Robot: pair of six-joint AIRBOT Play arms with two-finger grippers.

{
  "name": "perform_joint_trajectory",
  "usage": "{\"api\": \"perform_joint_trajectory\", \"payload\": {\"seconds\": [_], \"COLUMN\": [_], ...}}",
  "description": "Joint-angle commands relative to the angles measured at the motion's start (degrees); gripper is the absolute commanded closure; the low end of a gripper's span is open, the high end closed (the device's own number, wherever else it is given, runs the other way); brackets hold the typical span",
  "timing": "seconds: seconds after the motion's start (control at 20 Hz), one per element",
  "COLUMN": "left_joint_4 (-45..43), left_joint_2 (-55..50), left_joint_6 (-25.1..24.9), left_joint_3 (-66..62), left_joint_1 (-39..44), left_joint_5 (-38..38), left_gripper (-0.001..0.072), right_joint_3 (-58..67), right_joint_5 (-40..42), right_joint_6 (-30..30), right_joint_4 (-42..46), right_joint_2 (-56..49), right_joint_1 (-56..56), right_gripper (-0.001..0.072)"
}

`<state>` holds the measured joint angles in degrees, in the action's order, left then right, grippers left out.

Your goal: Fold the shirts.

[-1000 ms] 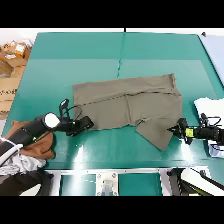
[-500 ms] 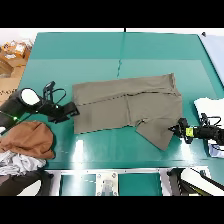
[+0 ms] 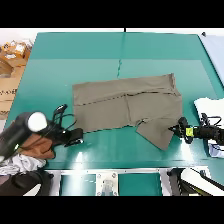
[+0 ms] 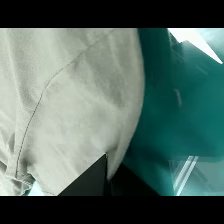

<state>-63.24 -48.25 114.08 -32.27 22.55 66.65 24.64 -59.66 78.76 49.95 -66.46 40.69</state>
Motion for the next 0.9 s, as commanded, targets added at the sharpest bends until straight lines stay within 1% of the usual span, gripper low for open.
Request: {"api": "perform_joint_trajectory", "payload": {"seconds": [0.0, 0.05, 0.1, 0.15, 0.2, 0.25, 0.3, 0.35, 0.4, 0.5, 0.65, 0.7, 0.75, 0.8, 0.85], "left_joint_4": [-2.6, -1.9, -0.8, 1.1, 5.5, 10.1, 13.9, 16.2, 19.2, 20.1, 20.0, 19.9, 19.7, 19.7, 19.7], "left_joint_2": [13.1, 13.7, 13.4, 12.7, 10.9, 8.5, 5.5, 2.2, -1.3, -8.2, -15.5, -16.5, -16.5, -16.4, -16.4], "left_joint_6": [14.3, 14.7, 14.8, 14.9, 14.9, 14.2, 13.0, 11.8, 11.4, 11.5, 11.6, 11.3, 10.5, 8.7, 7.8], "left_joint_3": [9.2, 11.7, 14.1, 16.6, 18.9, 20.4, 21.1, 21.1, 20.7, 18.7, 15.1, 14.2, 13.7, 13.3, 12.8], "left_joint_1": [1.6, 1.6, 1.6, 1.6, 1.6, 1.6, 2.3, 3.8, 6.2, 10.0, 10.3, 10.1, 9.9, 9.9, 9.9], "left_joint_5": [-13.3, -21.3, -29.3, -36.4, -42.3, -45.3, -46.8, -48.9, -53.1, -61.2, -66.6, -66.8, -65.4, -64.2, -61.7], "left_gripper": [0.0684, 0.0682, 0.0563, 0.0249, 0.0101, 0.0101, 0.0101, 0.0101, 0.0101, 0.0102, 0.0111, 0.0278, 0.0474, 0.0541, 0.0654], "right_joint_3": [0.0, 0.0, 0.0, 0.0, 0.0, 0.0, 0.0, 0.0, 0.0, 0.0, 0.0, 0.0, 0.0, 0.0, 0.0], "right_joint_5": [1.3, 1.2, 1.0, 0.7, 0.4, 0.2, 0.2, 0.3, 0.2, 0.2, 0.1, 0.1, 0.1, 0.1, 0.1], "right_joint_6": [0.0, 0.0, 0.0, 0.0, 0.0, 0.0, 0.0, 0.0, 0.0, 0.0, 0.0, 0.0, 0.0, 0.0, 0.1], "right_joint_4": [0.0, 0.0, 0.0, 0.0, 0.0, -0.4, -0.5, -0.5, -1.0, -1.7, -1.7, -1.7, -1.7, -1.6, -1.5], "right_joint_2": [0.0, 0.0, 0.0, 0.0, 0.0, 0.0, 0.0, 0.0, 0.0, 0.0, 0.0, 0.0, 0.0, 0.0, 0.0], "right_joint_1": [0.0, 0.0, 0.0, 0.0, 0.0, 0.0, 0.0, 0.0, 0.0, 0.0, 0.0, 0.0, 0.0, 0.0, 0.0], "right_gripper": [0.0693, 0.0693, 0.0693, 0.0693, 0.0693, 0.0693, 0.0693, 0.0693, 0.0693, 0.0693, 0.0693, 0.0693, 0.0692, 0.0685, 0.0625]}}
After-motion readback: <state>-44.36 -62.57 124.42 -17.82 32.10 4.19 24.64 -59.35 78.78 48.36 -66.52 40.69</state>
